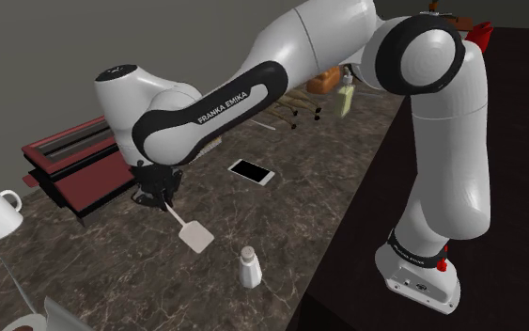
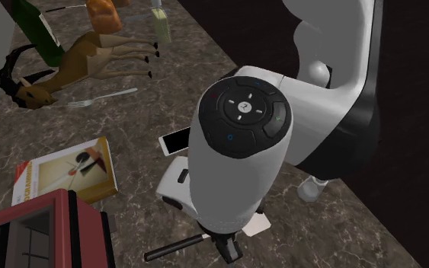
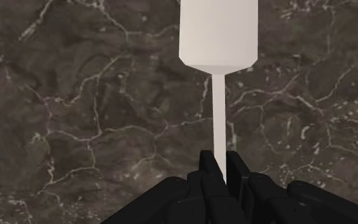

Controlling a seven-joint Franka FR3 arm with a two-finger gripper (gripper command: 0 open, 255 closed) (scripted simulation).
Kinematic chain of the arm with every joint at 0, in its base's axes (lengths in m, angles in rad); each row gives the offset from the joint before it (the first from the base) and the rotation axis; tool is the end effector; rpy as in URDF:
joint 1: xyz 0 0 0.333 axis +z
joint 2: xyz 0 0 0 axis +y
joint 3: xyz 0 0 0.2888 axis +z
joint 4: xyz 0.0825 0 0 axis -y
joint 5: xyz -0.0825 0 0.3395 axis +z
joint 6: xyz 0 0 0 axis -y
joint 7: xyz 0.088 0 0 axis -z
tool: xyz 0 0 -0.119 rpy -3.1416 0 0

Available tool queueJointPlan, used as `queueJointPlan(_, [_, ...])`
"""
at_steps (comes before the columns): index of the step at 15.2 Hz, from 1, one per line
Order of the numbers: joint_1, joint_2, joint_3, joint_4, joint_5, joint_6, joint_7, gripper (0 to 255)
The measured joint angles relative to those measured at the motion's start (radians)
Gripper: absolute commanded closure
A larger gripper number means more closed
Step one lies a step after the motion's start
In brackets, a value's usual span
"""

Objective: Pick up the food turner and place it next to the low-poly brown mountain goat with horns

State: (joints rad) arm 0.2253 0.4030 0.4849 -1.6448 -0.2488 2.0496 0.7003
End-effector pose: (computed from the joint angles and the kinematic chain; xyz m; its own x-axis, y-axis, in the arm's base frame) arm 0.4968 0.3648 0.3888 0.9945 0.0811 0.0667 0.0813 -0.9967 -0.0007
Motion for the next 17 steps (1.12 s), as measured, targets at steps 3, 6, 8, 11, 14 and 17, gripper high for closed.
queueJointPlan(3, [0.000,-0.008,0.003,0.028,0.007,-0.035,-0.007,255])
queueJointPlan(6, [0.001,-0.019,0.007,0.052,0.014,-0.068,-0.010,255])
queueJointPlan(8, [-0.001,-0.027,0.009,0.071,0.020,-0.093,-0.017,255])
queueJointPlan(11, [0.002,-0.029,0.011,0.107,0.023,-0.131,-0.021,255])
queueJointPlan(14, [0.003,-0.038,0.014,0.136,0.029,-0.168,-0.025,255])
queueJointPlan(17, [0.005,-0.039,0.015,0.175,0.031,-0.208,-0.031,255])
